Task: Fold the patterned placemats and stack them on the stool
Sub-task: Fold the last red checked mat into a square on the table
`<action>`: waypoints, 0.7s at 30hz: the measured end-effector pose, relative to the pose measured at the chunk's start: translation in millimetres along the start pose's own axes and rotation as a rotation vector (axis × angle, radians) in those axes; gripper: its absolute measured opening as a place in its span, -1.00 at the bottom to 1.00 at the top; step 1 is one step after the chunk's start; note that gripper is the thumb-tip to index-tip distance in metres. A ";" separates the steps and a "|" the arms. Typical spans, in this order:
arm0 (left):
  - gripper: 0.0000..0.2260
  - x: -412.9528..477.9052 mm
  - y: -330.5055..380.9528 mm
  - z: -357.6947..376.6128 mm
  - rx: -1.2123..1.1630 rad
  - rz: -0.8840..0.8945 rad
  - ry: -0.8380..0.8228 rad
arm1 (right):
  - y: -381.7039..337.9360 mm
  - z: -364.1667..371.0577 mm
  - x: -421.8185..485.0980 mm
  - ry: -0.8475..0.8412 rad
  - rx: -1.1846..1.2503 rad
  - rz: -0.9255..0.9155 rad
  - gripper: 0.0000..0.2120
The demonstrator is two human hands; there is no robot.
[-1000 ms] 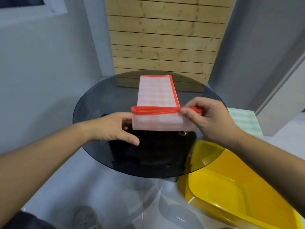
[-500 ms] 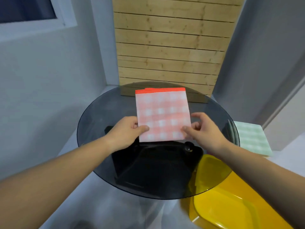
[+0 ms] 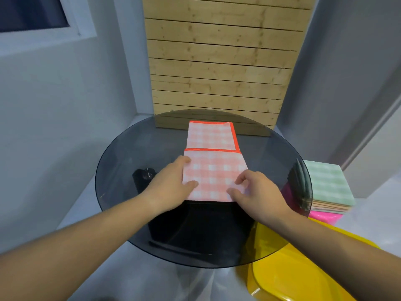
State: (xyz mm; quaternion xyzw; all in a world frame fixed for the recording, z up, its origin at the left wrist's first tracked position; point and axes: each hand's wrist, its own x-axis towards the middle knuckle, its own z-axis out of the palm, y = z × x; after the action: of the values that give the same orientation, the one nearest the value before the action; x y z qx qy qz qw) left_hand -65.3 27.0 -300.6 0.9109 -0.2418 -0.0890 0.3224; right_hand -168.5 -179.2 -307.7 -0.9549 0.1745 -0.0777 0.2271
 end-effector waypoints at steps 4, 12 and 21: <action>-0.44 -8.3 7.4 17.7 0.317 0.043 -0.008 | -5.9 13.2 -2.1 0.079 -0.200 0.027 -0.52; -0.34 -12.7 12.1 35.5 0.556 -0.004 0.052 | -11.2 24.5 -10.2 0.186 -0.308 0.038 -0.41; -0.41 -9.0 -7.9 14.8 0.519 0.045 -0.051 | 27.3 3.3 -3.7 0.040 -0.199 0.041 -0.57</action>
State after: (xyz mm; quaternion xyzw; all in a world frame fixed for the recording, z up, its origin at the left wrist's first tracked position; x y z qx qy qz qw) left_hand -74.7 28.7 -317.0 0.9549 -0.2849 -0.0396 0.0738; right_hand -179.3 -199.3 -323.4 -0.9672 0.2055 -0.0746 0.1293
